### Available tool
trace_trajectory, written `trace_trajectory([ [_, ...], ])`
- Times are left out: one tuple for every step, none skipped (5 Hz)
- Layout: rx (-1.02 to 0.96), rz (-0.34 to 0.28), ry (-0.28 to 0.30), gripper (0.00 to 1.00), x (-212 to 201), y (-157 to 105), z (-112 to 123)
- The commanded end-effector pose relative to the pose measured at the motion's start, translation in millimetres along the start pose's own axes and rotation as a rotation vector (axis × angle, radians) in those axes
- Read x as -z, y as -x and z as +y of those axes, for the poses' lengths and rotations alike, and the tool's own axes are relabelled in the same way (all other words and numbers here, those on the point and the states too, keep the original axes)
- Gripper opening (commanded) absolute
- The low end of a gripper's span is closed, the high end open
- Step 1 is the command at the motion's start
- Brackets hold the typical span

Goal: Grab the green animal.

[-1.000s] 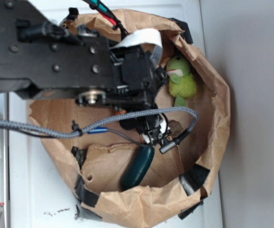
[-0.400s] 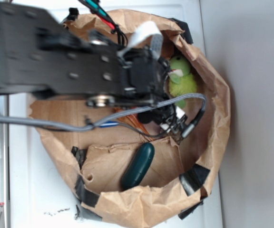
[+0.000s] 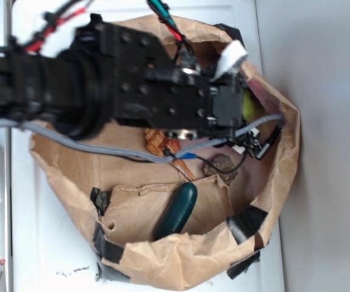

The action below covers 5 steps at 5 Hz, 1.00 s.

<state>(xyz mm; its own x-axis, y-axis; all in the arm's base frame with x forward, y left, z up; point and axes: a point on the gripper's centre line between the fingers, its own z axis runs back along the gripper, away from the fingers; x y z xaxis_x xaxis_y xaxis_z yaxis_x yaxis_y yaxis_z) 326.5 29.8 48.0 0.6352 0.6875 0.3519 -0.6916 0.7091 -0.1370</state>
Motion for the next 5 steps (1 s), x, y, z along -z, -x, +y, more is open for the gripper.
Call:
trace_trajectory([
  [-0.048,-0.108,0.072,1.0,-17,-31,-18],
  [-0.025,-0.115,0.063,1.0,-10,-28,-20],
  [0.007,-0.138,0.043,1.0,-1,-22,-26],
  [0.012,-0.14,0.027,1.0,5,-22,-29],
  [0.057,-0.13,-0.01,1.0,21,-10,-25],
])
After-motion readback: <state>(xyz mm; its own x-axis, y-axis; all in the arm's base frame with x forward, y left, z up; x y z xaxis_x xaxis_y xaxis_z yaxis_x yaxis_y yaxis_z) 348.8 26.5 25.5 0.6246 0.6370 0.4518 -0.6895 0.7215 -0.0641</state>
